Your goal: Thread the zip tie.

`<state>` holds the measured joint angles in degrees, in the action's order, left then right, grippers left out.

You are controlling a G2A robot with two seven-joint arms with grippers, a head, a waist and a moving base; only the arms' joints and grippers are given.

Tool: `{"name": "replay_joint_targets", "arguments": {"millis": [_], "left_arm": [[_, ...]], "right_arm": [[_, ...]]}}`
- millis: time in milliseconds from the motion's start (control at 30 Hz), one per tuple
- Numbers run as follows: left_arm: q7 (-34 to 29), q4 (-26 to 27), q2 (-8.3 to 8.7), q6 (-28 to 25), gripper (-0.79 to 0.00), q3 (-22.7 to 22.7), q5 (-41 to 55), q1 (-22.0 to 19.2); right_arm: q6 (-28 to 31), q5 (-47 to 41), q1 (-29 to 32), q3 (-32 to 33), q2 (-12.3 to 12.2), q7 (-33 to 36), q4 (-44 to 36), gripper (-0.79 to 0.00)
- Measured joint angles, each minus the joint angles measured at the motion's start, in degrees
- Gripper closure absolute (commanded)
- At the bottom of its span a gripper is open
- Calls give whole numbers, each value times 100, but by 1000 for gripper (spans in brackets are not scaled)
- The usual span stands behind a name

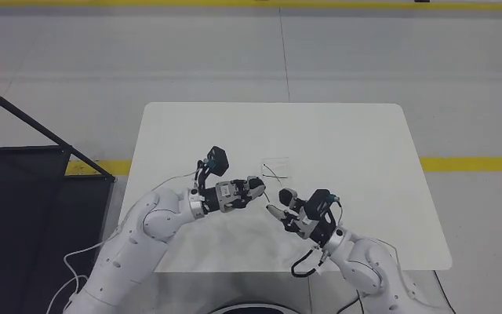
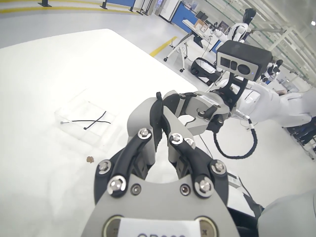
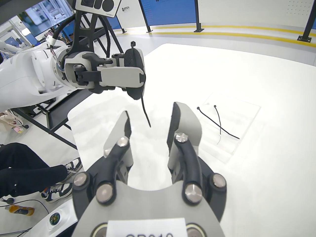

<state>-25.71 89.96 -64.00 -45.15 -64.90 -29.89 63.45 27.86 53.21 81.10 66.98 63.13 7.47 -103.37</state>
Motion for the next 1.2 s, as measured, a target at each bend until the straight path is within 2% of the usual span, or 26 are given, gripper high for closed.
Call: {"name": "replay_joint_targets", "arguments": {"millis": [133,233,333,633,667,733,800,900,1100,1200], "left_arm": [[-322,56,74,-166,0,-228,11,-70],[-491,20,131,-298,0,-413,52,-92],[-565,-20,190,-400,0,-628,140,-24],[-503,-6,190,-286,0,-626,71,39],[-475,-8,191,-210,0,-624,5,68],[-378,-109,196,-110,0,-655,-85,78],[-325,-340,214,-236,0,-732,-42,22],[-273,-691,260,-508,0,-921,20,-22],[-276,-896,382,-1175,0,-1285,90,112],[-362,-834,437,-1299,0,-1291,212,182]], "right_arm": [[102,-455,53,240,-56,725,-175,-785],[-129,-831,14,343,-71,1268,-263,-785],[-92,-789,14,340,-69,1238,-260,-785],[-179,-610,-28,277,-64,1322,-356,-785],[-312,-450,-63,235,-54,1400,-429,-785],[-959,46,-168,18,-6,1691,-758,-785],[-1660,491,-357,-277,45,2094,-1064,-785],[-2408,1103,-741,-703,128,2812,-1250,-785],[-3407,2124,-1865,-1813,437,4228,-846,-785],[-3756,2264,-2112,-2017,498,4369,-690,-785]]}}
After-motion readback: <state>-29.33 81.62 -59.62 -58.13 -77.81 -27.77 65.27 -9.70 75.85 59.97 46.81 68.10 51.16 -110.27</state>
